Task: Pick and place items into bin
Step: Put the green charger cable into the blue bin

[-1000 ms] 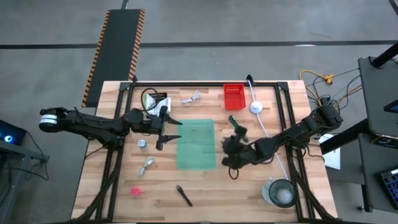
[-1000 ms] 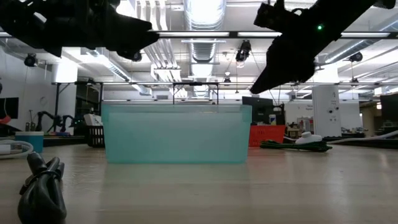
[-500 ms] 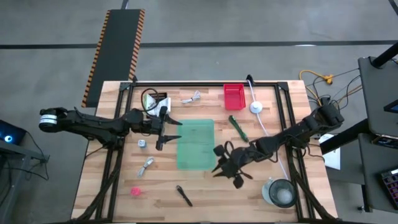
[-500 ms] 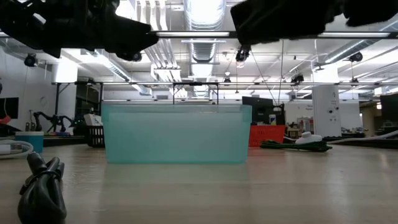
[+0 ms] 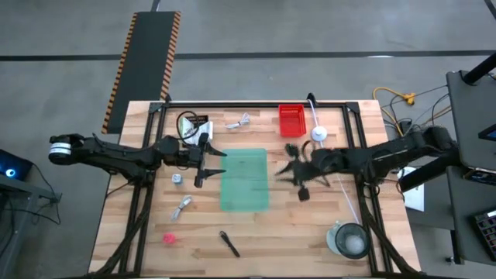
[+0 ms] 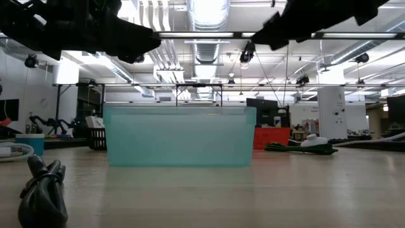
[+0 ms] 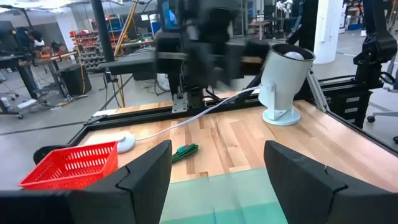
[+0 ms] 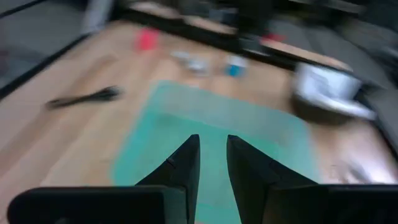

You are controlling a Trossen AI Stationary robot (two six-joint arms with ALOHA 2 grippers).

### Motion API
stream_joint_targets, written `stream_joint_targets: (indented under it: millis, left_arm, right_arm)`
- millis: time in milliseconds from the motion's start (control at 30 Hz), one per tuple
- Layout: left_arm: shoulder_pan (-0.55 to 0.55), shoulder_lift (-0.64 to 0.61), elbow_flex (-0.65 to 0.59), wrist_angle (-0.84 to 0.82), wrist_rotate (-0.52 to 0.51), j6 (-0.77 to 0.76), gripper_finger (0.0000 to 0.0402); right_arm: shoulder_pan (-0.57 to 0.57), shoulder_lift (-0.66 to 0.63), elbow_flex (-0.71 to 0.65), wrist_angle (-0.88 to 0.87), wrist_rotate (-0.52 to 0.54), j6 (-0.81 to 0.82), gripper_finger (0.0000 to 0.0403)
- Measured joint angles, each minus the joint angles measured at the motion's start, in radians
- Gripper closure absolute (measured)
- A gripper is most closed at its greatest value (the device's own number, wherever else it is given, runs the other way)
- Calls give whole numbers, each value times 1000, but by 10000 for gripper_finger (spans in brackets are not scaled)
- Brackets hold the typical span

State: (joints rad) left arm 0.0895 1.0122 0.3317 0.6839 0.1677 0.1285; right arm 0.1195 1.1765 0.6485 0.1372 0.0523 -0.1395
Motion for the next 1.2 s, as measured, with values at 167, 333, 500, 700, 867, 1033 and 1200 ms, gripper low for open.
stream_joint_targets:
  millis: [167,333,500,700,867,1033,1200]
  left_arm:
    - [0,0,-1,-17,0,13,164]
    - [0,6,-1,-22,0,14,164]
    - [0,6,-1,-21,0,14,164]
    - [0,7,-1,-21,0,15,164]
    - [0,7,-1,-20,0,15,164]
    - [0,7,-1,-20,0,15,164]
    - [0,8,-1,-20,0,15,164]
  right_arm:
    - [-30,-115,4,-130,404,312,335]
    - [-30,-176,76,-319,437,368,335]
    - [-32,-179,122,-369,438,350,333]
    - [-35,-140,137,-376,438,297,293]
    - [-45,-91,138,-388,442,319,242]
    - [-89,-42,185,-507,441,482,219]
    - [-126,20,262,-716,437,552,222]
